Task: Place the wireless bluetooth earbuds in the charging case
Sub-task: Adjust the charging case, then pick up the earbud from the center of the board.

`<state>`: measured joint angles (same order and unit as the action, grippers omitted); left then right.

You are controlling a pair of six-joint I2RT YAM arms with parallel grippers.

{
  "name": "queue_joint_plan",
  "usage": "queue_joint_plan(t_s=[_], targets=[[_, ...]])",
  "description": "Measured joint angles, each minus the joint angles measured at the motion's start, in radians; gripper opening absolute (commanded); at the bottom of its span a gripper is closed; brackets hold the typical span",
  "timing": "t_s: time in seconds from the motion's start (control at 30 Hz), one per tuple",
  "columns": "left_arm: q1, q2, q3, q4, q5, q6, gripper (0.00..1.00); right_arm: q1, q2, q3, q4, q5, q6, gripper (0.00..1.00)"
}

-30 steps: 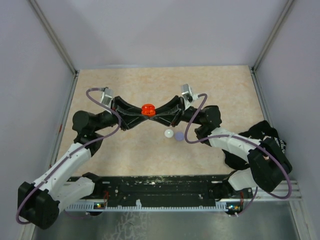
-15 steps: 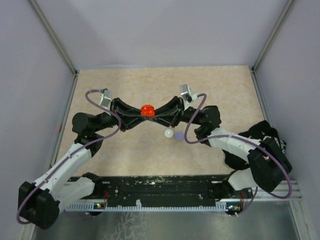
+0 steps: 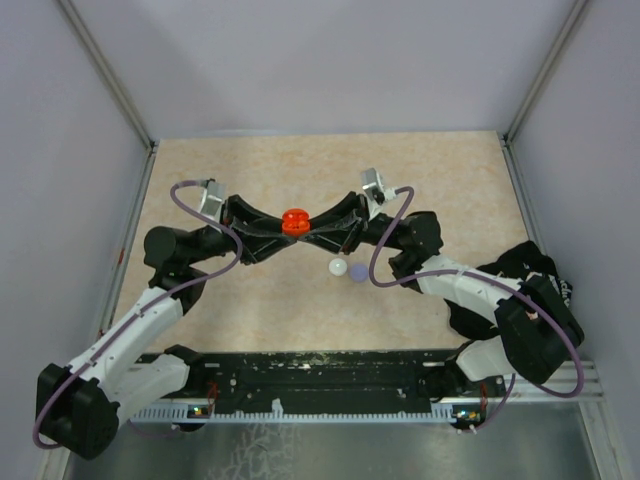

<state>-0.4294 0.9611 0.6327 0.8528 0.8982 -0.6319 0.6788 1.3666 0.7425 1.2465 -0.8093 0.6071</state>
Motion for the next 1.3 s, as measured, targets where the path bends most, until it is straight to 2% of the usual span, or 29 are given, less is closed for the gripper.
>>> queue_joint_plan(t_s=[0.37,0.5,0.7,0.87,1.1,1.3], targets=[[0.002,0.000,-0.002,0.000,-0.003,0.016,0.08,0.000,0.000,0.000,0.005,-0.004,0.015,0.00],[0.002,-0.010,-0.002,-0.030,-0.006,0.066,0.00,0.000,0.000,0.000,-0.009,-0.005,0.006,0.18],[0.002,-0.067,-0.003,-0.178,-0.037,0.225,0.00,-0.001,-0.025,-0.002,-0.115,0.000,-0.047,0.35],[0.000,-0.106,-0.003,-0.325,-0.116,0.365,0.00,-0.030,-0.105,-0.016,-0.318,0.075,-0.130,0.42],[0.000,-0.130,-0.016,-0.472,-0.254,0.485,0.00,-0.045,-0.240,-0.015,-0.739,0.245,-0.272,0.47],[0.000,-0.137,-0.068,-0.536,-0.332,0.558,0.00,-0.076,-0.265,0.013,-1.147,0.467,-0.340,0.50]])
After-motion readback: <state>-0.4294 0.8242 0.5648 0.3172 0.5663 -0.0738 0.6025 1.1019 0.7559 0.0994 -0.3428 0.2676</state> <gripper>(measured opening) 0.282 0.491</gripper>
